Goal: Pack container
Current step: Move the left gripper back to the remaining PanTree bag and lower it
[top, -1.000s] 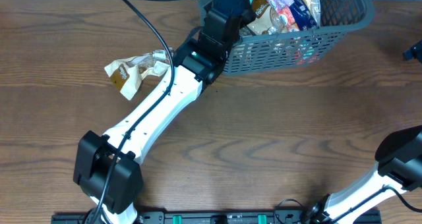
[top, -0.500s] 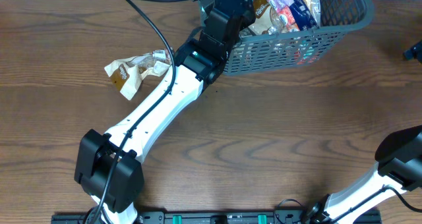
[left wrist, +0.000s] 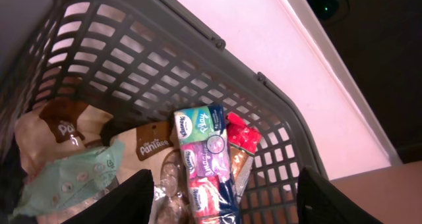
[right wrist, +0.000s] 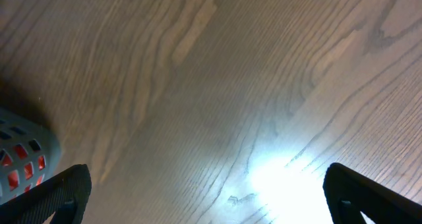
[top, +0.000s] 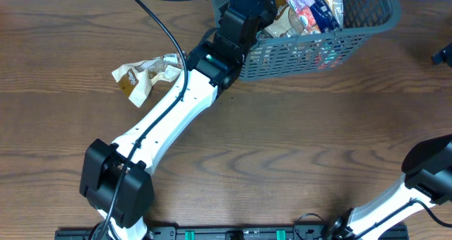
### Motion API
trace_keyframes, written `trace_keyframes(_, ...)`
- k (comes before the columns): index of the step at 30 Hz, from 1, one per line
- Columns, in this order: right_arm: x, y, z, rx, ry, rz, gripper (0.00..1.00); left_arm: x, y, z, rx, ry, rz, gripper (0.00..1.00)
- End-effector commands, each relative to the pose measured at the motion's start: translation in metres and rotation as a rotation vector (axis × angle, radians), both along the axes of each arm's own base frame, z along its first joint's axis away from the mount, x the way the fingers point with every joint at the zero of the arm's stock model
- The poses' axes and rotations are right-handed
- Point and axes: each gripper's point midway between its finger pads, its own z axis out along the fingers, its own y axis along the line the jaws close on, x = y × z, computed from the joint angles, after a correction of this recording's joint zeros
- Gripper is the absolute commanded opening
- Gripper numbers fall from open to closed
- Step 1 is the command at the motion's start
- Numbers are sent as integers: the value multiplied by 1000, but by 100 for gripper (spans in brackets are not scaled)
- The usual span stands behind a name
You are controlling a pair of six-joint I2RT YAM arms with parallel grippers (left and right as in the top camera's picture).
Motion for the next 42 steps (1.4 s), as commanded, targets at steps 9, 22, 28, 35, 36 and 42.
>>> trace_keyframes(9, -2, -2, 0, 1, -4, -18, 99, -40, 108, 105, 91, -102, 110, 71)
trace_keyframes(22, -2, -2, 0, 1, -4, -18, 99, -122, 224, 41, 179, 353, 297, 99)
trace_keyframes(28, -2, -2, 0, 1, -4, -18, 99, -106, 243, 25, -32, 403, 541, 99)
trace_keyframes(35, -2, -2, 0, 1, -4, -18, 99, -71, 263, -42, -378, 587, 808, 99)
trace_keyframes(36, -2, -2, 0, 1, -4, -18, 99, -66, 264, -54, -418, 626, 823, 99)
trace_keyframes(42, -2, -2, 0, 1, -4, -18, 99, -47, 272, -126, -554, 851, 890, 99)
